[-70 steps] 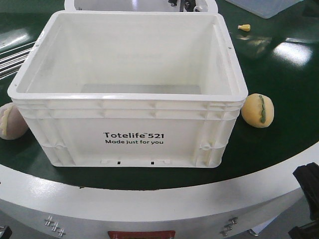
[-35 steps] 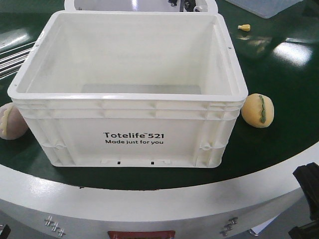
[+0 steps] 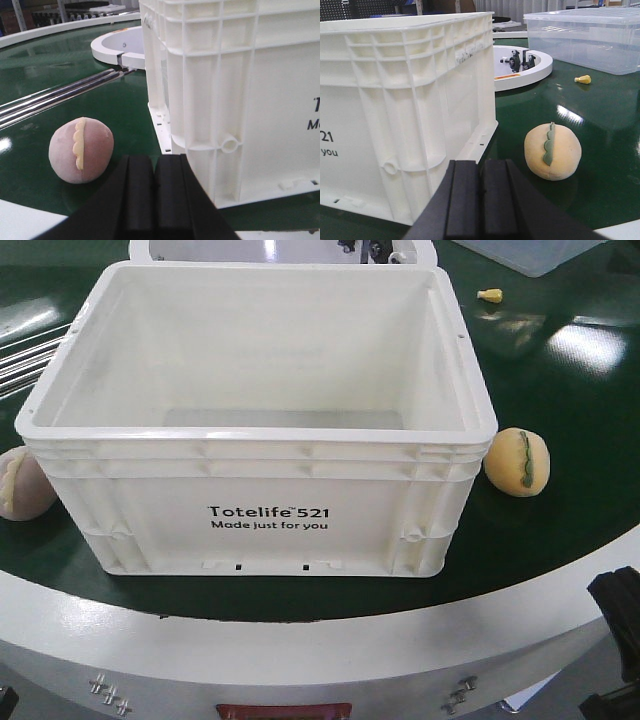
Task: Place moving items into box and shelve
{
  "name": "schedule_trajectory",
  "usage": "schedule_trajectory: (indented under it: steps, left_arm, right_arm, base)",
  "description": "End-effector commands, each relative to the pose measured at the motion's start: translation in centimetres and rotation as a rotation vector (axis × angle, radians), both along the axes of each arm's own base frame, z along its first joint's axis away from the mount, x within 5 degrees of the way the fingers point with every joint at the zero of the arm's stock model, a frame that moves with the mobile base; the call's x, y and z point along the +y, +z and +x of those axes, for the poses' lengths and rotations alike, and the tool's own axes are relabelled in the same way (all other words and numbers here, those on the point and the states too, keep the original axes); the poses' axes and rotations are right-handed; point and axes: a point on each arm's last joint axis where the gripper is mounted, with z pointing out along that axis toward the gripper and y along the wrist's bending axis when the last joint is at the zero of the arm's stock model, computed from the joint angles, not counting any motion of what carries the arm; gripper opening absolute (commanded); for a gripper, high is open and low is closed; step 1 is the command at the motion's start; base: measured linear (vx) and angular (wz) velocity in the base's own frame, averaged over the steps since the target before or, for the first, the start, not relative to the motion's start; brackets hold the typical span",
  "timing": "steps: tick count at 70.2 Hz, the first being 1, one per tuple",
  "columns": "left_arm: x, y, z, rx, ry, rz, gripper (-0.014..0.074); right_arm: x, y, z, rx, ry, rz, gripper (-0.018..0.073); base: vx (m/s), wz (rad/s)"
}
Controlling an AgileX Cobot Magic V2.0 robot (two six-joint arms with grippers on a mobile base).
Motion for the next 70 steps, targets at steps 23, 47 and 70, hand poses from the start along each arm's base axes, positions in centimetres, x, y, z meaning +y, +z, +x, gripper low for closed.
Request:
schedule_trajectory:
  steps: [23,47,70]
  left_arm:
    - [-0.2,2.1,-0.1,-0.256,-0.024,0.039,-0.0027]
    - [0.0,5.4,-0.4,-0.245,-0.009,-0.012,-0.0027]
    - [-0.5,13.1,2.9,-0.206,-0.011,0.001,-0.0027]
  right_arm:
    - [-0.2,1.6,0.0,-0.153,-0.023,0.153,-0.0015]
    - [-0.3,5.0,-0.6,-0.240,-0.014,-0.005,-0.0015]
    - [0.6,12.9,2.2,-0.169,-0.002,-0.033,-0.0015]
  base:
    - [0.00,0.00]
    - [0.00,0.00]
    - [0.00,0.00]
